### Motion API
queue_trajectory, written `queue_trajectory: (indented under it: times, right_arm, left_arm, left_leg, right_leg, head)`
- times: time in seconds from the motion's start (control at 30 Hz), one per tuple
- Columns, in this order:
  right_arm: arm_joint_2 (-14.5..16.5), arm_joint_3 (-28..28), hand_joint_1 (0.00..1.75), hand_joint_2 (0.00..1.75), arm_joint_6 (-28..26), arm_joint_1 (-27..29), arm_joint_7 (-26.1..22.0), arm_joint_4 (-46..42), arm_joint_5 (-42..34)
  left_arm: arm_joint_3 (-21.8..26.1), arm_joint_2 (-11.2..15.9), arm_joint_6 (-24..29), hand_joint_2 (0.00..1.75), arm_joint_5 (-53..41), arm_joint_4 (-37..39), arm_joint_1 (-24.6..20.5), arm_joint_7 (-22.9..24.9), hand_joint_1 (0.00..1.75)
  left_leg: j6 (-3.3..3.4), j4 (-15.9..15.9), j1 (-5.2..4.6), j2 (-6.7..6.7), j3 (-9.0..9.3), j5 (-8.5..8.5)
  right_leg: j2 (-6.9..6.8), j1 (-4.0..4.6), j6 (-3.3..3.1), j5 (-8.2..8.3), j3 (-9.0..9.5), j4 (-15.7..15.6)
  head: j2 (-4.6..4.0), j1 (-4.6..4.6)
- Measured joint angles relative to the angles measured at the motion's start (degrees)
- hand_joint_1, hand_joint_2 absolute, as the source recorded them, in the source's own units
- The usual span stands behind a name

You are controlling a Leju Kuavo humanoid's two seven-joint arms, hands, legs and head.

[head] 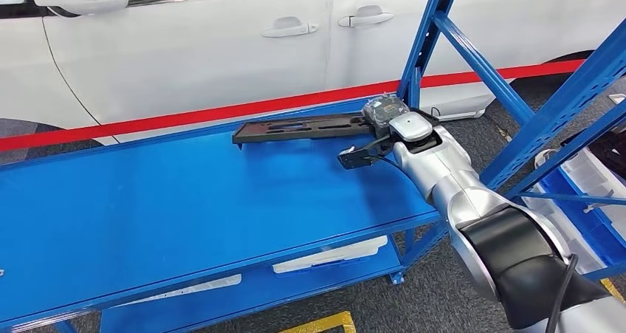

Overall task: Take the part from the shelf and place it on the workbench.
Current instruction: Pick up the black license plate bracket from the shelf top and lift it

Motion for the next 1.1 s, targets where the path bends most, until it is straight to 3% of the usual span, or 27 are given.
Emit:
queue_trajectory:
  times: [0.37,0.57,0.7,0.97,1.07,1.1]
  right_arm:
    - [2.07,0.00,1.75,1.75,-4.76,0.79,-1.90,-2.92,0.34]
    - [3.62,0.03,1.75,1.75,-7.81,4.39,-1.95,-12.37,2.76]
    - [3.47,0.37,1.75,1.75,-5.22,7.12,-1.37,-25.28,3.03]
    - [-1.12,1.40,1.75,1.75,-0.92,9.12,-0.29,-46.92,1.20]
    - [-3.53,1.45,1.75,1.75,-0.33,10.19,0.19,-52.46,0.19]
    - [-3.98,1.46,1.75,1.75,-0.05,10.15,-0.10,-53.66,-0.36]
  left_arm:
    - [0.11,-0.42,0.60,0.00,0.96,0.00,0.01,0.07,0.00]
    - [0.51,-0.63,2.12,0.00,2.37,0.00,-0.10,-0.07,0.00]
    - [0.54,-0.70,2.79,1.75,2.38,0.00,0.02,-1.04,0.00]
    - [-1.44,-0.68,3.89,1.75,-1.88,-0.16,0.37,-9.08,0.00]
    - [-2.77,-0.62,3.31,0.44,-2.06,-0.20,0.46,-11.23,0.00]
    - [-2.86,-0.58,2.34,0.44,-1.20,-0.21,0.47,-11.33,0.00]
  left_leg:
    - [0.01,0.00,0.00,-0.08,-0.04,0.00]
    - [0.01,0.00,0.00,0.04,-0.04,-0.02]
    - [0.01,0.00,0.00,0.02,-0.10,-0.02]
    - [0.01,0.00,-0.01,-0.05,-0.13,-0.03]
    - [0.02,0.00,-0.05,-0.11,-0.15,-0.03]
    - [0.03,0.00,-0.06,-0.10,-0.15,-0.04]
  right_leg:
    - [-0.11,0.02,0.00,-0.01,-0.03,0.00]
    - [0.02,0.02,0.00,-0.01,-0.09,0.00]
    - [-0.01,0.01,0.00,-0.02,-0.17,0.00]
    - [-0.08,-0.02,0.00,-0.03,-0.14,-0.05]
    - [-0.13,-0.06,0.01,-0.02,-0.11,-0.06]
    - [-0.09,-0.08,0.03,-0.01,-0.11,-0.06]
  head:
    - [0.00,0.01]
    - [0.00,0.00]
    - [0.00,0.00]
    - [0.00,0.01]
    - [0.00,0.00]
    - [0.00,0.00]
